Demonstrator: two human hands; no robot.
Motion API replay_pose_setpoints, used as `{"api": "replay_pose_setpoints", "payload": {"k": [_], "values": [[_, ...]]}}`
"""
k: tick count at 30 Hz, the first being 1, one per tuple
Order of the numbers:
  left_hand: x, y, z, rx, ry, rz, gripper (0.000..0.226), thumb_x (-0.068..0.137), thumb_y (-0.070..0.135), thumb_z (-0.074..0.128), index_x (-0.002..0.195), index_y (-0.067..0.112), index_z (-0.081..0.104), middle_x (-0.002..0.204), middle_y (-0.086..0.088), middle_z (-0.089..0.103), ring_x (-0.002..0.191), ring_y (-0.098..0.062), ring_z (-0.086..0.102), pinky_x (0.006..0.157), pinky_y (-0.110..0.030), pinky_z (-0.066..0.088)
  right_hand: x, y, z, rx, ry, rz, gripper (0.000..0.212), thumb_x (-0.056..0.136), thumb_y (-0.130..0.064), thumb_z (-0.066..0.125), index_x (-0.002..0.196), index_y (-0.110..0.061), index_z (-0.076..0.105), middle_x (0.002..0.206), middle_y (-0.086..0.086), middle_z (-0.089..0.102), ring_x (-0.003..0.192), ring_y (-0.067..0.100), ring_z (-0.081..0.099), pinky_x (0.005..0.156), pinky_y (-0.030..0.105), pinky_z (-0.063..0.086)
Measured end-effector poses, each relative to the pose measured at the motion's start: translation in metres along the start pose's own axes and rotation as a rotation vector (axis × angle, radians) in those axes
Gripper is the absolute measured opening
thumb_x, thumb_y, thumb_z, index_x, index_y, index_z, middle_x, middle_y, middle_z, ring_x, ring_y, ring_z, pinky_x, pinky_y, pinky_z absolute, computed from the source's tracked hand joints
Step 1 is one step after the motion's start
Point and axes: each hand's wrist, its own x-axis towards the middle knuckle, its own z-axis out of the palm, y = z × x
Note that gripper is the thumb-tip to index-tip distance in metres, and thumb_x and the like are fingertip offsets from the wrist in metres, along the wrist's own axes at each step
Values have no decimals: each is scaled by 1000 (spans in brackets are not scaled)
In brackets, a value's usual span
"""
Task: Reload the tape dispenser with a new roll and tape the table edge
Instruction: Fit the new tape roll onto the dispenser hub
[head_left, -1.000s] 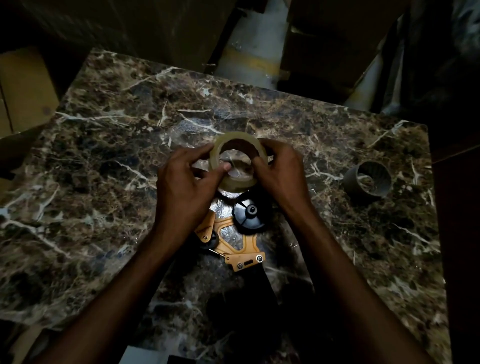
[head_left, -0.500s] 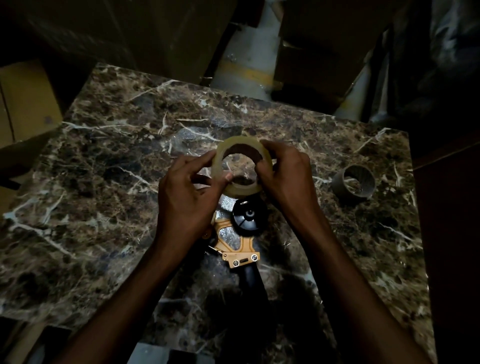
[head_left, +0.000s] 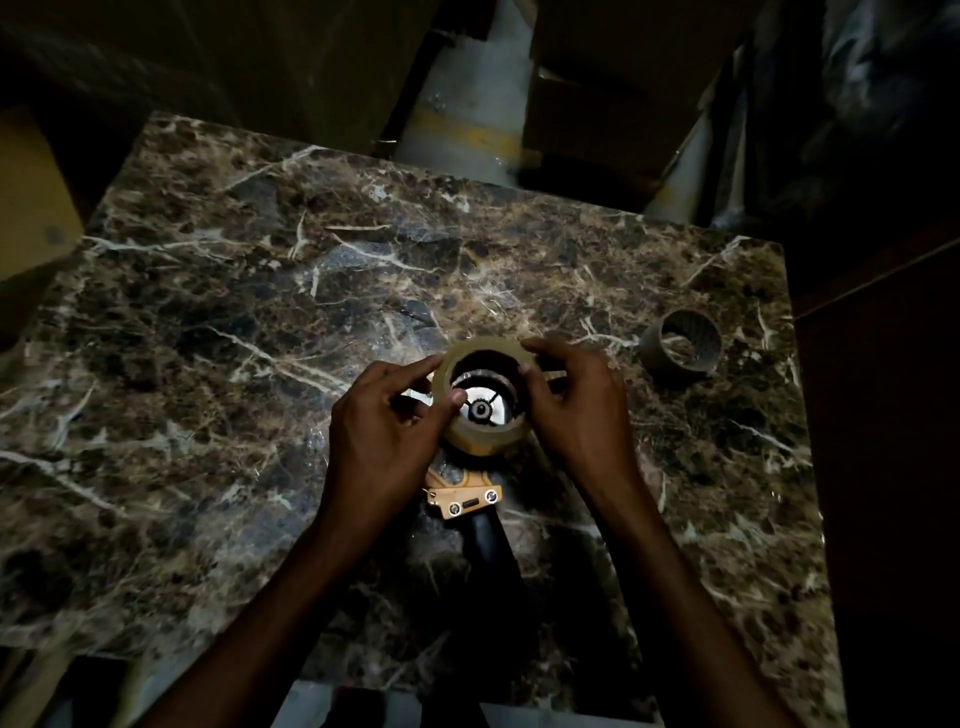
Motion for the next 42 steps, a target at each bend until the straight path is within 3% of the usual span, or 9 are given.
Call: {"api": "replay_pose_setpoints", "payload": {"k": [9,13,17,20,25,27,31,36,42], "values": [[1,-3,4,16,-21,4,37,88,28,86,123,32,78,98,13,67,86,-2,71,77,-26,60,-13,12,10,356,-43,152,28,95,-20,70,123,-26,74,114,-22,69,106,-12,64,85,20,55],[-3,-5,4,9,-22,19,38,88,28,86,125,31,77,101,12,67,89,1,71,75,-16,57,-16,16,8,426,-60,167,29,97,-12,67,122,-25,74,112,-25,70,96,-20,65,78,8,51],[-4,-8,1,1,-33,22,37,88,23,86,123,32,78,106,11,70,89,4,70,76,-14,55,-17,17,10,450,-47,153,29,97,-10,66,121,-23,76,119,-10,75,108,-6,67,77,10,52],[-1,-8,-1,30,-42,59,36,86,24,88,119,34,77,105,12,71,86,6,68,74,-12,53,-16,17,11,497,-53,148,28,97,-7,65,119,-23,75,115,-12,74,103,-12,67,77,10,51],[1,-14,-5,115,-56,91,40,82,57,75,121,53,70,102,26,68,91,-1,66,90,-57,56,-16,20,16,545,-62,157,30,97,-7,66,117,-28,74,115,-18,73,105,-8,68,79,14,53],[0,-16,-4,84,-46,90,38,81,59,73,119,55,69,106,25,69,96,-2,67,93,-63,54,-16,20,18,578,-47,169,29,97,-6,66,115,-28,74,114,-18,74,104,-7,69,79,15,54],[-1,-19,-1,22,-30,80,32,83,51,77,115,47,74,105,22,70,94,-2,67,93,-59,54,-16,18,23,639,-18,214,26,98,-5,65,113,-25,75,111,-14,75,98,-7,71,77,14,54],[-3,-21,3,-32,-22,58,28,90,30,82,117,35,76,108,23,69,101,-1,69,89,-35,59,-15,16,28,707,5,298,24,98,-6,65,111,-21,78,112,-3,79,101,7,74,79,20,57],[-4,-28,7,-86,-32,52,27,94,17,80,116,30,73,112,6,72,104,-13,71,92,-39,59,-16,18,31,679,1,335,27,97,-7,66,101,-31,79,105,-6,80,104,17,74,88,32,58]]}}
